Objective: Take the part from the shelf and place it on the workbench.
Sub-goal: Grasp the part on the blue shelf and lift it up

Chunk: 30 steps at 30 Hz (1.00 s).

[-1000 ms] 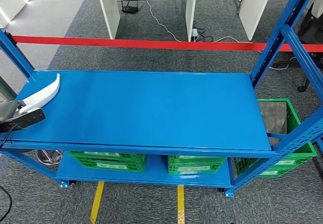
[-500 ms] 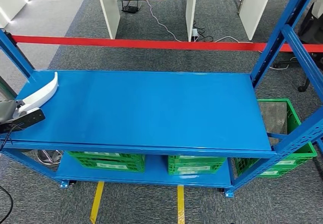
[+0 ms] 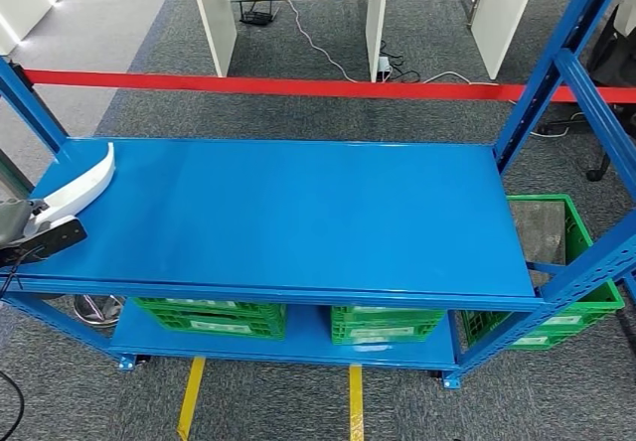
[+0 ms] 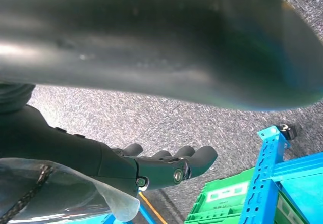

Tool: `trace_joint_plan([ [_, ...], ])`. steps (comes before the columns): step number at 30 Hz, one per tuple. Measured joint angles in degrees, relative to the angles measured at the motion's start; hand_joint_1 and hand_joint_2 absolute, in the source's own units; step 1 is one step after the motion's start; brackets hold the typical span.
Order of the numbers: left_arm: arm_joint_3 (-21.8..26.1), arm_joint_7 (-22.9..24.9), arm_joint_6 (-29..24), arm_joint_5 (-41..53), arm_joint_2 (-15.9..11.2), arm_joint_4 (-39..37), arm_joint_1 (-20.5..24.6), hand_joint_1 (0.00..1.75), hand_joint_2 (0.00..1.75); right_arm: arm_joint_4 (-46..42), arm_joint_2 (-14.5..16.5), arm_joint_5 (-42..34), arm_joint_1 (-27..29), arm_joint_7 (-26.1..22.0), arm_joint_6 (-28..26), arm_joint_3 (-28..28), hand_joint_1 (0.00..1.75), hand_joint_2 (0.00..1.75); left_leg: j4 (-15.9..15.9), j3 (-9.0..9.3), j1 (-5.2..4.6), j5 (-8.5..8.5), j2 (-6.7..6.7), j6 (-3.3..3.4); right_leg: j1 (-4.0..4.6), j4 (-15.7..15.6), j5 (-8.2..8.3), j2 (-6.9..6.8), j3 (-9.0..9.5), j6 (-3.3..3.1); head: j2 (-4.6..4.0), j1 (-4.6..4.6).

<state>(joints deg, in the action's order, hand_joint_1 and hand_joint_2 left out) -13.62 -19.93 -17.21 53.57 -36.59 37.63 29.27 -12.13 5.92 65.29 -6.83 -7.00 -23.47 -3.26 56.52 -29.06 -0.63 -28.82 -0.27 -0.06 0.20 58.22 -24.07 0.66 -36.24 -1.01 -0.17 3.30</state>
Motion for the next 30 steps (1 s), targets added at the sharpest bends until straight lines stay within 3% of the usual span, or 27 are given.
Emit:
trace_joint_plan([
  [19,0.31,-0.18,-1.94,-0.35,1.43,0.73,-0.21,1.75,1.75,0.0,0.0,-0.13,-0.01,0.2,-0.09,0.02,0.0,0.0,0.0,-0.01,0.0,0.0,0.0,0.0,0.0,0.0,0.0,0.0,-0.01,0.0,0.0,0.01],
  [30,1.14,-1.26,-0.89,-3.25,1.86,8.89,-2.3,1.75,1.75,0.0,0.01,-0.4,0.08,0.2,-0.43,0.04,0.0,0.0,0.0,-0.01,0.0,0.0,0.0,0.0,0.0,0.0,0.0,0.0,-0.02,0.0,0.0,0.0],
])
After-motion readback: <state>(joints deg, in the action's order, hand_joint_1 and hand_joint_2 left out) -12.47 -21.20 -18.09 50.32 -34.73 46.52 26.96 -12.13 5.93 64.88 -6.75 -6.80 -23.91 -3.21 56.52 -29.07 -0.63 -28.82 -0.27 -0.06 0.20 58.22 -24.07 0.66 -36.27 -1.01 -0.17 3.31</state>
